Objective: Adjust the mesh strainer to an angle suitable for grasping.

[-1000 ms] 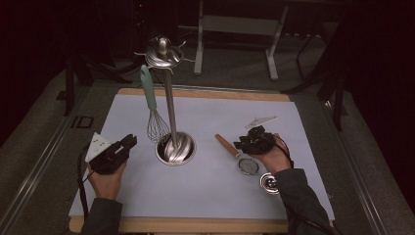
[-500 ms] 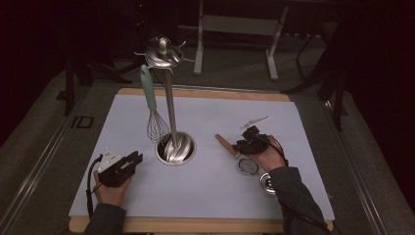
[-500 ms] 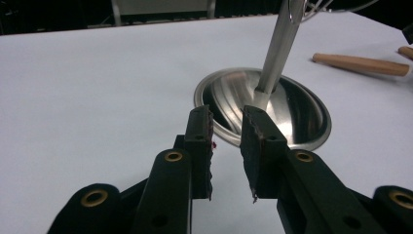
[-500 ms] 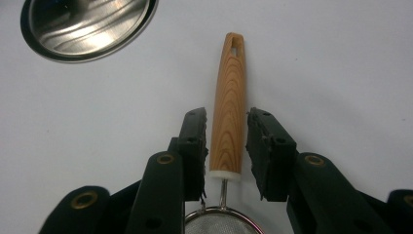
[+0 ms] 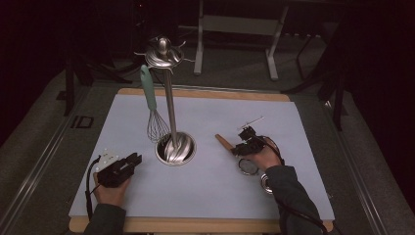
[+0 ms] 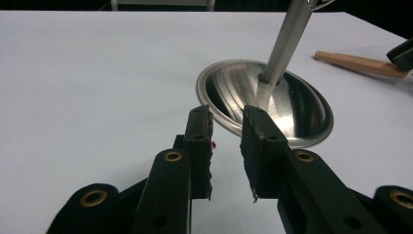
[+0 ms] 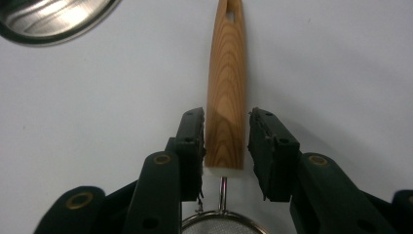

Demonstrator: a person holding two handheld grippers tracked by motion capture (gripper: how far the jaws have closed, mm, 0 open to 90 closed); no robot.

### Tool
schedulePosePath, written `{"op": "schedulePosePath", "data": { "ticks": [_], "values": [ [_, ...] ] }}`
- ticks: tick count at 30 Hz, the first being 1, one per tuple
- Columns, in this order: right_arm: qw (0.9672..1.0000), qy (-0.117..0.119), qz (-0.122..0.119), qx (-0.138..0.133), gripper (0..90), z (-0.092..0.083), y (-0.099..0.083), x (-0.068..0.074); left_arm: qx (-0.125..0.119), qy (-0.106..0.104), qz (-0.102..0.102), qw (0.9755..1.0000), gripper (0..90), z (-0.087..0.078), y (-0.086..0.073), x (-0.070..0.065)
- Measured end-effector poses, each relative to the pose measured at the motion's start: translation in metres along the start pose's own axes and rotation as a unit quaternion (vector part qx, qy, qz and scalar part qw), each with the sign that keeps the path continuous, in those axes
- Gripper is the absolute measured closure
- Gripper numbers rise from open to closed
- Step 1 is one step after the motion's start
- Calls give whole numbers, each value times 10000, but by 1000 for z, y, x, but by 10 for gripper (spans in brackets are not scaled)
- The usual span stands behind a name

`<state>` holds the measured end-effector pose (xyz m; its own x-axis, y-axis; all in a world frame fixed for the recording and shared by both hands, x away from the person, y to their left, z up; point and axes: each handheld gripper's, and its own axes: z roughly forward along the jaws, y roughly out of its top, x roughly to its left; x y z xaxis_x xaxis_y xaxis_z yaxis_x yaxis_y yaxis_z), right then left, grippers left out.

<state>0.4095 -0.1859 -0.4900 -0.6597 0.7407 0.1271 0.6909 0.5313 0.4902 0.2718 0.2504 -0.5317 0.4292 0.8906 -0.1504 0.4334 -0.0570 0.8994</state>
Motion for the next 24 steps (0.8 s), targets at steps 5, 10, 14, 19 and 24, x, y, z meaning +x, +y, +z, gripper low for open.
{"op": "schedulePosePath", "data": {
  "ticks": [5,10,14,19,24],
  "values": [
    [9999,94,53,59,656,2,-2,3,13,-1,31,10000,734,0,0,-1],
    [9996,196,-2,203,653,6,-2,5,12,0,34,10000,733,0,0,-2],
    [9991,258,31,345,658,11,3,5,9,0,37,10000,733,0,0,-2],
    [9983,275,47,521,663,17,10,6,4,-6,26,10000,732,0,0,-1],
    [9976,292,149,604,673,20,13,6,-27,-1,-10,10000,732,0,0,-1]
  ]
}}
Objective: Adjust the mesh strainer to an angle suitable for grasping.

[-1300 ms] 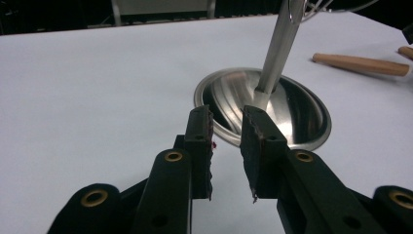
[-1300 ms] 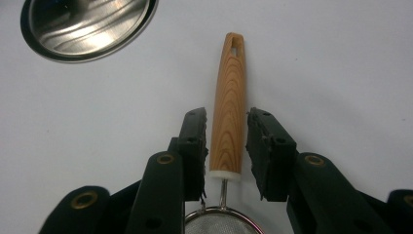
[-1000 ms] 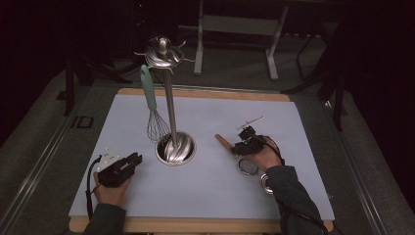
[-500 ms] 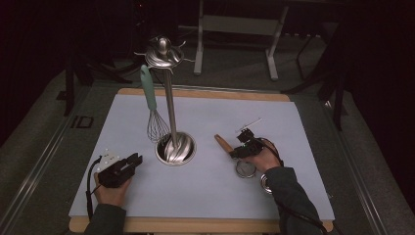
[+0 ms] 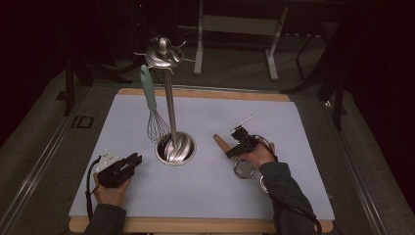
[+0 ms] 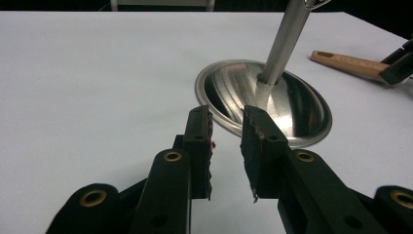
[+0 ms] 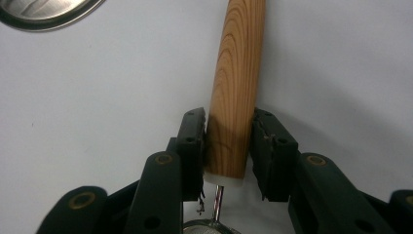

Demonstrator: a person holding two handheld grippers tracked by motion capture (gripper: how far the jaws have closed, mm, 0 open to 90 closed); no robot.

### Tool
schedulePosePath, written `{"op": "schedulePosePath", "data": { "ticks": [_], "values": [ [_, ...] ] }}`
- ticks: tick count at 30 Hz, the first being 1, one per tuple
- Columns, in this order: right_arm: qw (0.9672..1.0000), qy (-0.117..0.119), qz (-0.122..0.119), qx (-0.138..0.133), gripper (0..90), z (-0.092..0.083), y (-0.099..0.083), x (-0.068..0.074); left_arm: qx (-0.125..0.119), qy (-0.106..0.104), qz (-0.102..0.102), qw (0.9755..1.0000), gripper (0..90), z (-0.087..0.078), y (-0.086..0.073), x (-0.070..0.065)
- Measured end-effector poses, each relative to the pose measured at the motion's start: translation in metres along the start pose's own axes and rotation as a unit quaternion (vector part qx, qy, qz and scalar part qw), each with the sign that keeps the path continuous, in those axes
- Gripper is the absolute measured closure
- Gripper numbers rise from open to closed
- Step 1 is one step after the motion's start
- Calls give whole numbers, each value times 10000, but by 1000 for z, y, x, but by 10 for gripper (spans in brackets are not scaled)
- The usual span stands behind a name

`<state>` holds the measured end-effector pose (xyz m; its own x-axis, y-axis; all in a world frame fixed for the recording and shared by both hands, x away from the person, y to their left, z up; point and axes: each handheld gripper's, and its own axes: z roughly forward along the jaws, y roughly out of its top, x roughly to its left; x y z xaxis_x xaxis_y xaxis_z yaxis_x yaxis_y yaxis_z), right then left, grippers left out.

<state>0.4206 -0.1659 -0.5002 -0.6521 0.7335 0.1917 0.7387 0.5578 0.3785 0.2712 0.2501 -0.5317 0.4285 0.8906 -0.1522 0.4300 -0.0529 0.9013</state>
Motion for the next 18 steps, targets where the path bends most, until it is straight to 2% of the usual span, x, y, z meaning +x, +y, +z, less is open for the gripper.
{"op": "schedulePosePath", "data": {
  "ticks": [5,10,14,18],
  "values": [
    [9999,5,75,71,676,1,3,-1,5,-8,7,10000,732,0,0,-1],
    [9996,126,184,165,681,4,5,-4,26,5,22,10000,731,0,0,-1],
    [9995,183,202,135,703,3,5,-4,14,12,16,10000,730,0,0,0],
    [9996,138,236,87,704,2,3,-3,20,7,17,10000,730,0,0,0]
  ]
}}
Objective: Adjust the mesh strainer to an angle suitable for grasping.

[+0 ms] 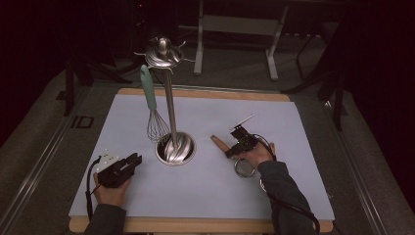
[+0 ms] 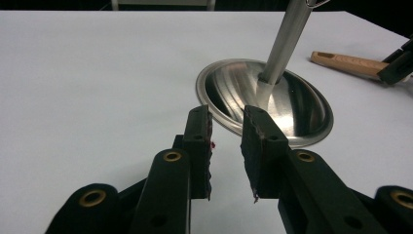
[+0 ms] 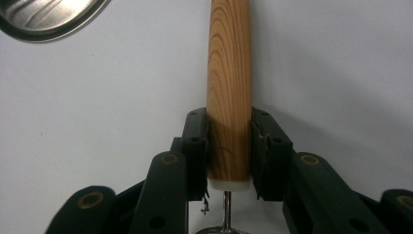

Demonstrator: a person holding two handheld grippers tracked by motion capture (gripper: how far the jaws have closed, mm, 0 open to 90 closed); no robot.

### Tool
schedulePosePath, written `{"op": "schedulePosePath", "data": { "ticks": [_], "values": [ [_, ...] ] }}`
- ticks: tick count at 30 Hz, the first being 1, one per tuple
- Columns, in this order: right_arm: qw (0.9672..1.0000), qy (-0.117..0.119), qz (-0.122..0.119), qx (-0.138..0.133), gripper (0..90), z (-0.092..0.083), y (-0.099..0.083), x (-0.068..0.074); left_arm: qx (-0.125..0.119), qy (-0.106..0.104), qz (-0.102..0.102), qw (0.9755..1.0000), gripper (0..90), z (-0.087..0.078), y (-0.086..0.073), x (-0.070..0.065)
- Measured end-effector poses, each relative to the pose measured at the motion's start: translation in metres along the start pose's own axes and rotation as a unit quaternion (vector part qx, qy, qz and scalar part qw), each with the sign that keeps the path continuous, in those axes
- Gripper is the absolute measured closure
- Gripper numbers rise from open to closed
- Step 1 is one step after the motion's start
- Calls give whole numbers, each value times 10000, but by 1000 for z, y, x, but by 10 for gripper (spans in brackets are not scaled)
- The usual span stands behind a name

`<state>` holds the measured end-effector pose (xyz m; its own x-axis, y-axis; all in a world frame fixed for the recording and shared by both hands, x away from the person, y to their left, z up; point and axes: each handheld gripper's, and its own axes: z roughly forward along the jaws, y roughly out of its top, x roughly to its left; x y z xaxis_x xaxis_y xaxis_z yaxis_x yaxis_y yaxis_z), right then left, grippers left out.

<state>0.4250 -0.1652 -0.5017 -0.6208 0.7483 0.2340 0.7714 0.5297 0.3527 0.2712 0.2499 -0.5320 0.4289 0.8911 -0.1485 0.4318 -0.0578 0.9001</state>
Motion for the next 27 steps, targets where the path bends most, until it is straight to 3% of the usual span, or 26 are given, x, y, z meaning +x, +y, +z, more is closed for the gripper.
{"op": "schedulePosePath", "data": {
  "ticks": [16,27],
  "values": [
    [9979,71,-77,-641,704,-24,1,12,11,34,3,10000,721,0,0,0],
    [9958,112,-215,-887,704,-33,3,26,15,65,17,10000,718,0,0,0]
  ]
}}
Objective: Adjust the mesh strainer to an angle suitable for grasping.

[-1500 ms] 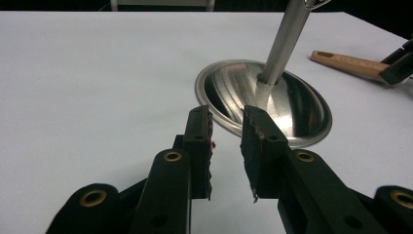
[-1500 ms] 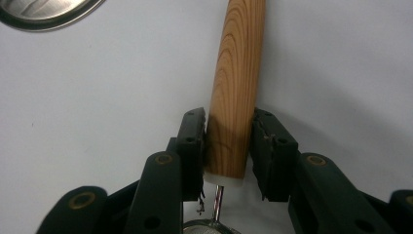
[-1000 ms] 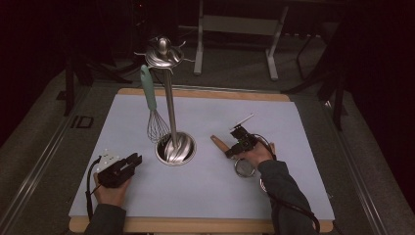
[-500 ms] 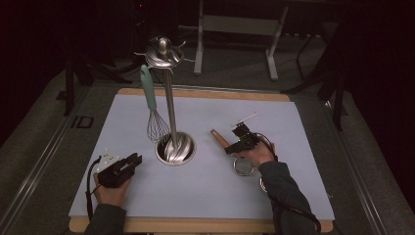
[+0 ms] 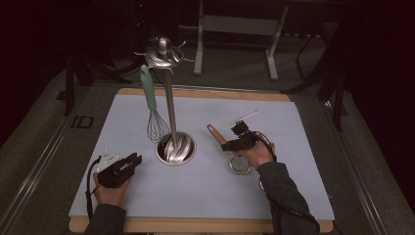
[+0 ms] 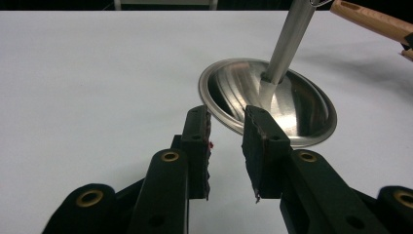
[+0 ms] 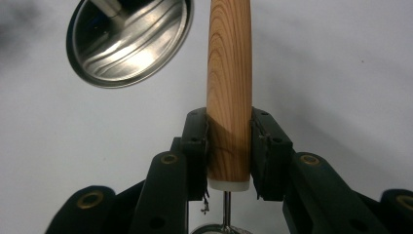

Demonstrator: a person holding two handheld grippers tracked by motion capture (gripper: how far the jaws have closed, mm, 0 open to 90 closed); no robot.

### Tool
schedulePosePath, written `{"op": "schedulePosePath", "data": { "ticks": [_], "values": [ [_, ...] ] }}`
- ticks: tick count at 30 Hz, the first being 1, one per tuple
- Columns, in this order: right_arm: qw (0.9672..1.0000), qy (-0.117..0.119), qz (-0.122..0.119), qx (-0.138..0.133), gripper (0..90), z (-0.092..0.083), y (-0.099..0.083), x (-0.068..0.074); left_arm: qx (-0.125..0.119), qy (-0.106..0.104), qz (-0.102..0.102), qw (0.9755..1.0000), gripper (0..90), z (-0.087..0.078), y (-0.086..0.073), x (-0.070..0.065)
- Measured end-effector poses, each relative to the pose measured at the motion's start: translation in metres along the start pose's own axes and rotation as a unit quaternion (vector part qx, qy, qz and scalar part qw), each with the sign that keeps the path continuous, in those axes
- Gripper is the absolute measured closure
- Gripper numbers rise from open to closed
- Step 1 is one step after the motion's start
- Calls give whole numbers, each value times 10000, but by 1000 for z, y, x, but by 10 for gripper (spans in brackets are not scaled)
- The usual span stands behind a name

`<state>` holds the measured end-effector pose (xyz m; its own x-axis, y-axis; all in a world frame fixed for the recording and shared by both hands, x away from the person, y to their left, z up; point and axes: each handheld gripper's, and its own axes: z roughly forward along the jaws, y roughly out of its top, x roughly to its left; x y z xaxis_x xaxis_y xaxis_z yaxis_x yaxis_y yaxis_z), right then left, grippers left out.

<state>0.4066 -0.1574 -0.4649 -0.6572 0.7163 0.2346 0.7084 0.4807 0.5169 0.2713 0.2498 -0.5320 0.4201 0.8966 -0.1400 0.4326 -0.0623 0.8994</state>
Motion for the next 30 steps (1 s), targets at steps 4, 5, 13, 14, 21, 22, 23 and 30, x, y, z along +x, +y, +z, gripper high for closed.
{"op": "schedulePosePath", "data": {
  "ticks": [4,5,13,14,21,22,23,30],
  "values": [
    [10000,17,-56,-76,704,-3,0,4,9,-1,-8,10000,717,0,0,0],
    [9999,16,-64,-82,704,-4,0,5,9,1,-8,10000,717,0,0,0],
    [9996,19,-172,-213,704,-12,1,11,103,71,-24,9999,703,2,-1,1],
    [9996,16,-166,-225,704,-13,1,12,120,78,-17,9999,702,2,-1,1],
    [9992,76,-290,-279,704,-19,3,19,235,66,24,9997,710,4,-1,1],
    [9991,88,-307,-290,704,-20,3,19,233,61,6,9997,709,5,-2,1],
    [9990,88,-320,-287,704,-20,3,20,245,52,4,9997,708,5,-2,2],
    [9986,87,-355,-374,704,-24,4,22,287,40,16,9996,694,5,-2,2]
  ]
}}
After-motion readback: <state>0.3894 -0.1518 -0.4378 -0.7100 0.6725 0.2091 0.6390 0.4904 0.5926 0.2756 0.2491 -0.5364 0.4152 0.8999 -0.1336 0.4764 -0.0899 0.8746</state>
